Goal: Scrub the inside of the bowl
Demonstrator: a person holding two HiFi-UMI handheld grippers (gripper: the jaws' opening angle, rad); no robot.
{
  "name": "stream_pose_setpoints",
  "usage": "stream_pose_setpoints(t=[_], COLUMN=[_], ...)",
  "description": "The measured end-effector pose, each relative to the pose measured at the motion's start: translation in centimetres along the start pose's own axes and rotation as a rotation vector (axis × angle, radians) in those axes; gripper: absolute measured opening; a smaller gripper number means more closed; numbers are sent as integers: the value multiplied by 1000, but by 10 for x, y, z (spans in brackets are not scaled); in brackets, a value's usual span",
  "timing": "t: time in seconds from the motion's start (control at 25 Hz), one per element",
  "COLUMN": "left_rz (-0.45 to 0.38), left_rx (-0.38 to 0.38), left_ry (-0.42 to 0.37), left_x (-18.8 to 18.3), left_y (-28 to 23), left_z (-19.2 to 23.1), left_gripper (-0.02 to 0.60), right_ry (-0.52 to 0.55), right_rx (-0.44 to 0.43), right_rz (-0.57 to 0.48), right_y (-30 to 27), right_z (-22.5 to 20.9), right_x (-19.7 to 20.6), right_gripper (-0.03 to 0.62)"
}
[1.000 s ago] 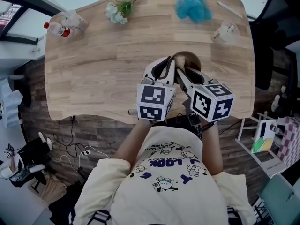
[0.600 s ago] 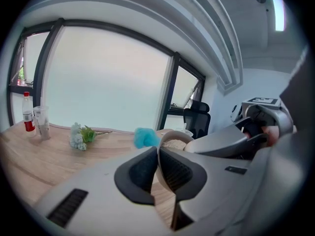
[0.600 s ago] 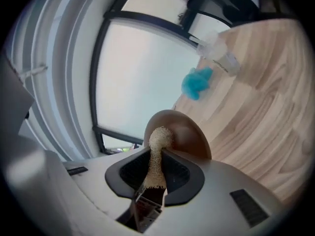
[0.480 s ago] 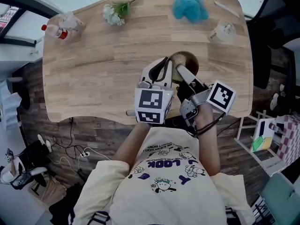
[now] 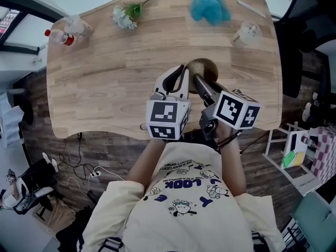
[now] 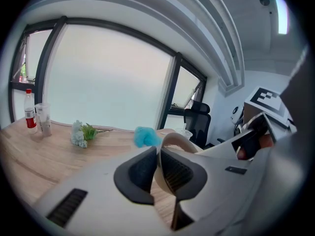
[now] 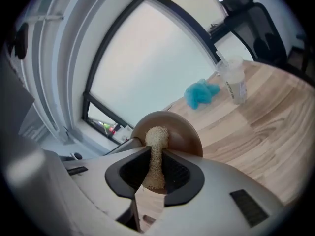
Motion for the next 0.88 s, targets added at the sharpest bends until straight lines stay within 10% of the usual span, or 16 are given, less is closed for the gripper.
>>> stream_pose_setpoints(t=[0.56, 0.88], left_rz=[53, 54], left_rx=[-20, -27], left_ry=[23, 43], left_x=[8, 9], left_y=[2, -1], left_z=[3, 6], left_gripper=[54, 54], right_ry=[738, 752], right_rx=[159, 226], right_rz=[77, 24], right_y=[-8, -6], right_z=[9, 4], right_x=[9, 5], right_gripper=[69, 69])
Point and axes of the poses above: the fingertips, and each gripper's own axes: y backward along the fingers, z to its left, x out of its underside, the point moved 7 cm from there along y, backward along the fingers, and after that the axes turned 15 degrees about -z, right-handed, at the moved point
